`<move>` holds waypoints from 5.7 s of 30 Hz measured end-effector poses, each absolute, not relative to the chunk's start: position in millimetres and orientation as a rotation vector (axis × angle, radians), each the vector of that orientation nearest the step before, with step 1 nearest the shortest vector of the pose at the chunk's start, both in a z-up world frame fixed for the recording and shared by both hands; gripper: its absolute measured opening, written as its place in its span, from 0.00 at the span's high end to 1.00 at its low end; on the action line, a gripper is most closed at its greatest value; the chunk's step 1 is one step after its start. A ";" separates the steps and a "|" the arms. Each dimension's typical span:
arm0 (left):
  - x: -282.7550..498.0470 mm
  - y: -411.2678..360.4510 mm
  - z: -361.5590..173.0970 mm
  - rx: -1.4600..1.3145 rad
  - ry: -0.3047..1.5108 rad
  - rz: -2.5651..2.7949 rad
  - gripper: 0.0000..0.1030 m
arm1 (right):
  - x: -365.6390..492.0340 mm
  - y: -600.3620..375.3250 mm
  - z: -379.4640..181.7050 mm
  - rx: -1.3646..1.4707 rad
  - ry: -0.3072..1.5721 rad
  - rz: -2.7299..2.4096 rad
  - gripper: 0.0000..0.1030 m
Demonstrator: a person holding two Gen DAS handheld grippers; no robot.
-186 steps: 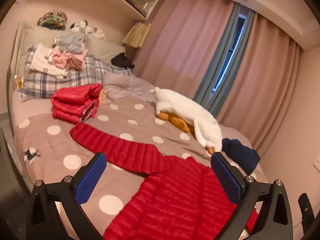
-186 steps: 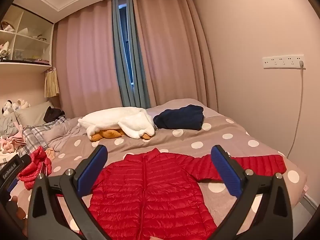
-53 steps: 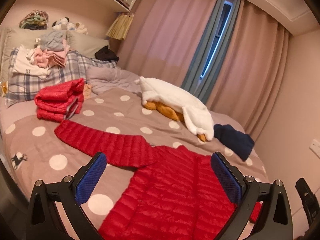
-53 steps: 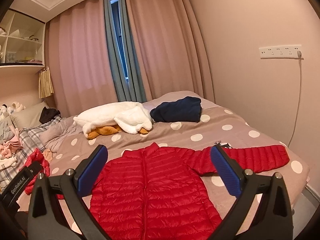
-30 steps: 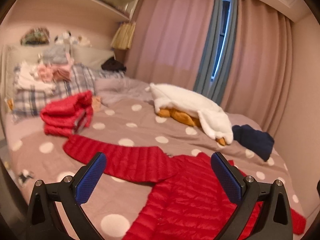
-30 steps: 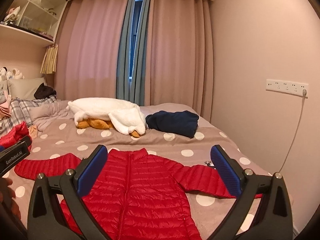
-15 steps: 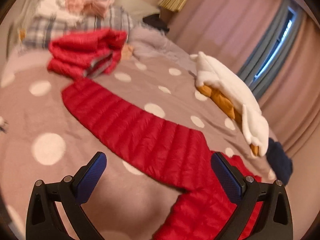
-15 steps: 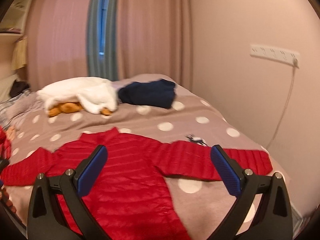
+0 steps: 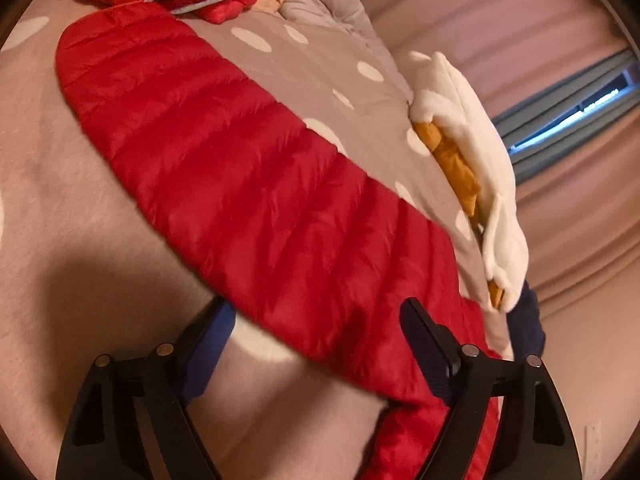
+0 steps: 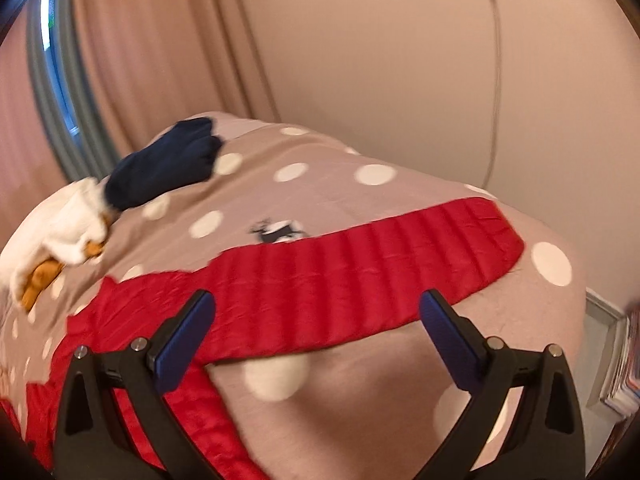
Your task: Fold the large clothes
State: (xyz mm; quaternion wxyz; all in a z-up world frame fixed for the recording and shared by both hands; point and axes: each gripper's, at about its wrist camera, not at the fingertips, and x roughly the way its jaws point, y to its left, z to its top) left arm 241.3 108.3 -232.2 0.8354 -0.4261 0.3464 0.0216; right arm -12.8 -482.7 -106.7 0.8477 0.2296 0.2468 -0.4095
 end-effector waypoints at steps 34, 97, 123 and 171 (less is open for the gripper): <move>218.5 105.6 -196.5 -0.663 0.608 0.364 0.83 | -39.3 -572.4 -187.9 0.889 0.249 -0.906 0.92; 226.5 159.5 -252.6 -1.073 0.652 0.310 0.83 | 171.6 -212.5 -159.0 0.287 0.652 -0.085 0.55; 234.1 -34.9 -131.4 -0.370 0.499 -0.150 0.88 | 85.4 -395.0 -156.5 0.445 0.543 -0.496 0.46; 176.8 80.4 -167.0 -0.428 0.635 0.533 0.55 | 164.5 -196.3 -128.5 -0.081 0.576 -0.005 0.05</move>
